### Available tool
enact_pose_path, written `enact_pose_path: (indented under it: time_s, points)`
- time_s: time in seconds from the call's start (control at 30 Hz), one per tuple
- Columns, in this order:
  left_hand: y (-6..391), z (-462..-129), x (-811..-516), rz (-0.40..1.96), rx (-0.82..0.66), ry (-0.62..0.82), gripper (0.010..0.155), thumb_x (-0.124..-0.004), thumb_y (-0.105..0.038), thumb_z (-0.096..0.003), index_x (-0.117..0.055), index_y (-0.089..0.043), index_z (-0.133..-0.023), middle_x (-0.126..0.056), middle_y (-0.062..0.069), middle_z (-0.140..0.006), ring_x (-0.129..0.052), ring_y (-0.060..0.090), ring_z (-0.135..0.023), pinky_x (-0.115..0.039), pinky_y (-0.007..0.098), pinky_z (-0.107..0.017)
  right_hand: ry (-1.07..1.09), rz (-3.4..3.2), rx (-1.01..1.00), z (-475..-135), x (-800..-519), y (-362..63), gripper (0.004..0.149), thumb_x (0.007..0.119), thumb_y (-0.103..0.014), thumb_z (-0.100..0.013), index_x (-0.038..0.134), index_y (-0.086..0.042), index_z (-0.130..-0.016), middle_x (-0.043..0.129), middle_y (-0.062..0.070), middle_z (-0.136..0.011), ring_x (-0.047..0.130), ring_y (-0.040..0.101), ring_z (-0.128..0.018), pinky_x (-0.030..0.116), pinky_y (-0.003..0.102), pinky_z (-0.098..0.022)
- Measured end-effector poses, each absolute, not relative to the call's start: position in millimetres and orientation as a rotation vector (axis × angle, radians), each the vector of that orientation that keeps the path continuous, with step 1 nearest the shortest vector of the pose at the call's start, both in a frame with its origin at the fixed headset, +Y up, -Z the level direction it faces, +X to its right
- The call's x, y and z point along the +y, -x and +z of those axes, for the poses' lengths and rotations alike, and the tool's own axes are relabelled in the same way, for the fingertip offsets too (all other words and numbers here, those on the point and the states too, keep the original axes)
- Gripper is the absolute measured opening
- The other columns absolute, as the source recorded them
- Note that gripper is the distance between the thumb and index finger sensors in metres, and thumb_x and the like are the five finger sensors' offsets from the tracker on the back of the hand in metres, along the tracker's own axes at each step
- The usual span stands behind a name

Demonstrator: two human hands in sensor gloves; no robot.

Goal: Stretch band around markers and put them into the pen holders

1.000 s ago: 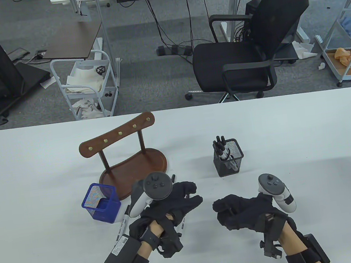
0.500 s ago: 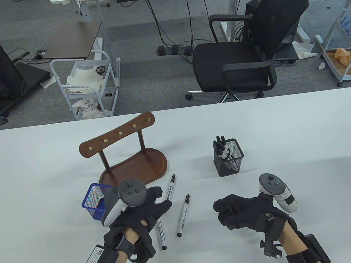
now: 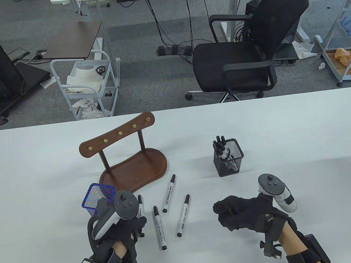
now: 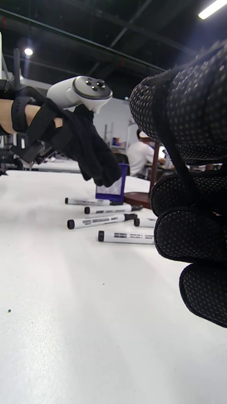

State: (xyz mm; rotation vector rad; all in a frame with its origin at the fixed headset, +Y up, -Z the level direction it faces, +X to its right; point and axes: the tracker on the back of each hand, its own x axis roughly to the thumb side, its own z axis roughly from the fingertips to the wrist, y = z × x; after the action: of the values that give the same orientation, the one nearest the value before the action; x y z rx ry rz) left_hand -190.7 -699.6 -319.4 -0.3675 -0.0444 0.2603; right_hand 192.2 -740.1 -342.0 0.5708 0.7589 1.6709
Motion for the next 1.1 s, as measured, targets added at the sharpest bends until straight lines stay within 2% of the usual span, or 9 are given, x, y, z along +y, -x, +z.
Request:
enact_pose_path:
  time_s: [0.17,0.4,0.53,0.7,0.73,1.1]
  points:
    - [191.0,-318.6,-709.6,0.186,0.006,0.390,0.066,-0.085,-0.026,-0.0556,-0.062,0.001,-0.111,-0.070,0.040,-0.112,-0.073,0.061,-0.098,-0.076,0.065,-0.063,-0.572,1.678,0.764,-341.9,-740.8,-191.5,0.059,0.094,-0.039,-0.045,0.070,-0.031,-0.098,0.092,0.007,-0.086,0.091,0.032,-0.068,0.069,0.060,-0.063]
    - [191.4,-320.5,-715.0,0.086,0.034,0.354,0.070,-0.088,-0.025,-0.0540,-0.061,0.007,-0.110,-0.066,0.052,-0.109,-0.073,0.057,-0.099,-0.077,0.063,-0.063,-0.573,1.686,0.764,-341.4,-740.9,-191.5,0.058,0.095,-0.039,-0.045,0.071,-0.030,-0.097,0.092,0.007,-0.086,0.092,0.032,-0.067,0.069,0.060,-0.063]
    - [191.2,-321.4,-719.5,0.056,0.065,0.350,0.069,-0.088,-0.025,-0.0539,-0.064,0.010,-0.108,-0.066,0.053,-0.108,-0.079,0.055,-0.095,-0.080,0.061,-0.061,-0.574,1.692,0.768,-341.4,-741.3,-191.2,0.058,0.095,-0.039,-0.045,0.072,-0.030,-0.097,0.092,0.007,-0.085,0.092,0.032,-0.067,0.069,0.060,-0.063]
    - [188.7,-323.5,-726.2,-0.008,0.108,0.351,0.068,-0.088,-0.025,-0.0539,-0.067,0.012,-0.107,-0.067,0.045,-0.110,-0.084,0.053,-0.091,-0.082,0.059,-0.058,-0.574,1.696,0.770,-341.5,-741.5,-190.8,0.058,0.095,-0.039,-0.045,0.072,-0.030,-0.097,0.093,0.007,-0.085,0.092,0.032,-0.066,0.069,0.060,-0.063]
    - [188.4,-324.1,-727.0,-0.013,0.111,0.356,0.068,-0.088,-0.025,-0.0540,-0.067,0.012,-0.107,-0.065,0.038,-0.113,-0.085,0.052,-0.091,-0.082,0.059,-0.058,-0.573,1.698,0.769,-341.6,-741.5,-190.9,0.058,0.095,-0.039,-0.045,0.072,-0.029,-0.097,0.093,0.007,-0.085,0.092,0.032,-0.066,0.069,0.060,-0.063]
    - [187.7,-329.2,-739.9,-0.098,0.147,0.354,0.068,-0.089,-0.025,-0.0536,-0.068,0.015,-0.105,-0.075,0.027,-0.105,-0.093,0.045,-0.080,-0.083,0.055,-0.055,-0.573,1.699,0.773,-341.7,-741.5,-190.5,0.057,0.095,-0.038,-0.045,0.073,-0.029,-0.096,0.093,0.008,-0.084,0.092,0.031,-0.066,0.070,0.060,-0.062]
